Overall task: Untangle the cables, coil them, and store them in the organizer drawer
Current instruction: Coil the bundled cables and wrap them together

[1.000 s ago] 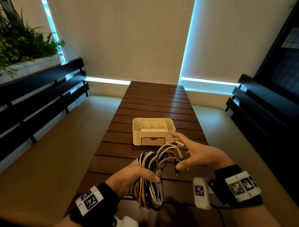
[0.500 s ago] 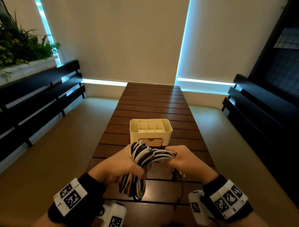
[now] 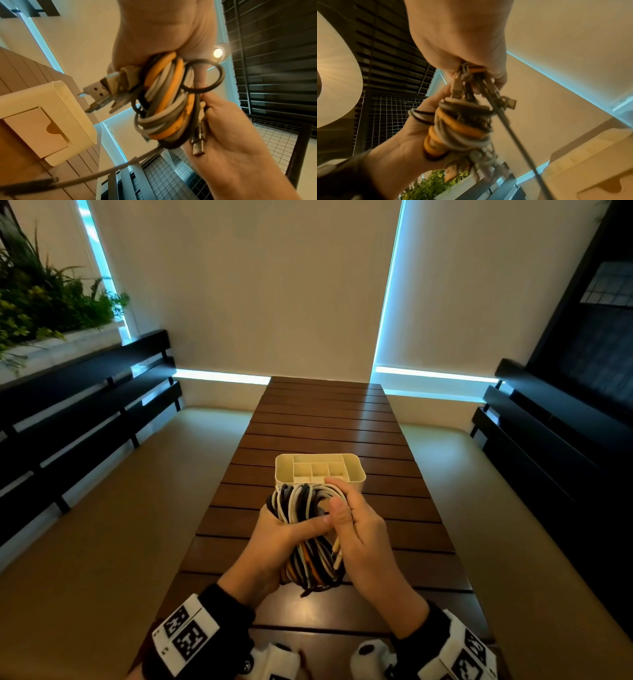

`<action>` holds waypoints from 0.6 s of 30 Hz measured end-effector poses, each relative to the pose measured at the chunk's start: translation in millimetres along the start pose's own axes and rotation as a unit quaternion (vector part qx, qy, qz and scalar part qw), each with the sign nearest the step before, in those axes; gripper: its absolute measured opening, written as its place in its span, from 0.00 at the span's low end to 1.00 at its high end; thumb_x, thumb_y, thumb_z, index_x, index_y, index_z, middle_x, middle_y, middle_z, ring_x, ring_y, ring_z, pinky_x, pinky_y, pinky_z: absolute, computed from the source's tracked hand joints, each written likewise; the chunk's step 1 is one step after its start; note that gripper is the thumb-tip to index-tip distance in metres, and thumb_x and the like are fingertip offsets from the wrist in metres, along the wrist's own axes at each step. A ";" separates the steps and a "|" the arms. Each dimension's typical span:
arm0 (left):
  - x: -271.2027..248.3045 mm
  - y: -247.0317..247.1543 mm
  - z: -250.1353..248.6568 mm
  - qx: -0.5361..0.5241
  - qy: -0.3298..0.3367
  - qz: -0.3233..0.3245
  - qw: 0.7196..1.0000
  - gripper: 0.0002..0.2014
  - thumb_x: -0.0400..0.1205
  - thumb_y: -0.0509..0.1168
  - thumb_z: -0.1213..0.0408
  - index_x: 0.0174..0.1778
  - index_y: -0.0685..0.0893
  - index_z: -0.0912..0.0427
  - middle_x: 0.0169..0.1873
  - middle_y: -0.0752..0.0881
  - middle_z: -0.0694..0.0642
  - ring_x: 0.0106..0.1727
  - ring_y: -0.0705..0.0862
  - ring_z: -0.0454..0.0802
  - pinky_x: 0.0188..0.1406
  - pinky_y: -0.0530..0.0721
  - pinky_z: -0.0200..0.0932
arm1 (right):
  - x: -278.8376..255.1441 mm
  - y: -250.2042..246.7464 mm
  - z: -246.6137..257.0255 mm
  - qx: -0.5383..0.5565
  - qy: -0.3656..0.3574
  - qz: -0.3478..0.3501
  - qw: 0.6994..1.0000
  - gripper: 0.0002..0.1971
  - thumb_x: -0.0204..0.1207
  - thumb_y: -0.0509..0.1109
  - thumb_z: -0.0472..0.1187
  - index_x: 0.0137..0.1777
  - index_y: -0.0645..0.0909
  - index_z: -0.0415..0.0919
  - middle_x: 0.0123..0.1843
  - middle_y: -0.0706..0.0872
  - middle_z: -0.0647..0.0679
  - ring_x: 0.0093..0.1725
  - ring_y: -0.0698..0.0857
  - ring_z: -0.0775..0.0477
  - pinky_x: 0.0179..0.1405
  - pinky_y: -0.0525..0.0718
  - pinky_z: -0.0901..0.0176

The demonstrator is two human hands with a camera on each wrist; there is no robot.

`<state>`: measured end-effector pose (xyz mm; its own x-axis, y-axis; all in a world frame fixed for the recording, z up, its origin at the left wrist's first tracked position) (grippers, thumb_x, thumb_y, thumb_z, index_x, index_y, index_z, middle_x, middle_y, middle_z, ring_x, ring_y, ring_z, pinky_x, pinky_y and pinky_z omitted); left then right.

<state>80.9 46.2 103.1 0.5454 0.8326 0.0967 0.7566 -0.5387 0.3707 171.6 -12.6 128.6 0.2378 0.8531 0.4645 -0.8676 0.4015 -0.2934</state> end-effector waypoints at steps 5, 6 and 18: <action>-1.5 -1.3 1.5 -0.030 -0.031 0.021 0.999 0.22 0.67 0.73 0.69 0.59 0.82 0.66 0.41 0.90 0.58 0.43 0.88 0.54 0.40 0.87 0.43 | 11.0 -13.1 14.9 -0.203 -0.111 0.042 0.972 0.24 0.82 0.51 0.54 0.66 0.77 0.40 0.51 0.88 0.46 0.48 0.86 0.52 0.49 0.86 0.59; -1.2 0.6 2.0 -0.048 -0.036 0.023 0.998 0.22 0.69 0.72 0.69 0.60 0.81 0.67 0.42 0.90 0.60 0.44 0.89 0.55 0.40 0.86 0.43 | 11.0 -13.2 18.3 -0.239 -0.131 0.023 0.962 0.25 0.83 0.49 0.54 0.64 0.78 0.38 0.49 0.89 0.45 0.44 0.87 0.51 0.45 0.86 0.61; -2.3 13.3 8.5 -0.066 0.005 -0.028 0.997 0.24 0.72 0.72 0.64 0.62 0.79 0.71 0.47 0.90 0.62 0.51 0.89 0.57 0.44 0.86 0.42 | -9.9 -2.5 6.4 -0.080 -0.034 -0.096 0.992 0.22 0.80 0.49 0.54 0.69 0.71 0.51 0.58 0.80 0.51 0.58 0.81 0.58 0.58 0.82 0.62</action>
<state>92.7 36.0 99.9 0.4996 0.8624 0.0815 0.7317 -0.4705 0.4933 168.6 -24.2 130.0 0.3572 0.7339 0.5778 -0.7276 0.6065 -0.3206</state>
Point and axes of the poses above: each hand's wrist, its own x-axis towards the middle knuckle, its own y-axis out of the palm, z = x × y, the point moved 7 cm from there along x, towards the middle knuckle
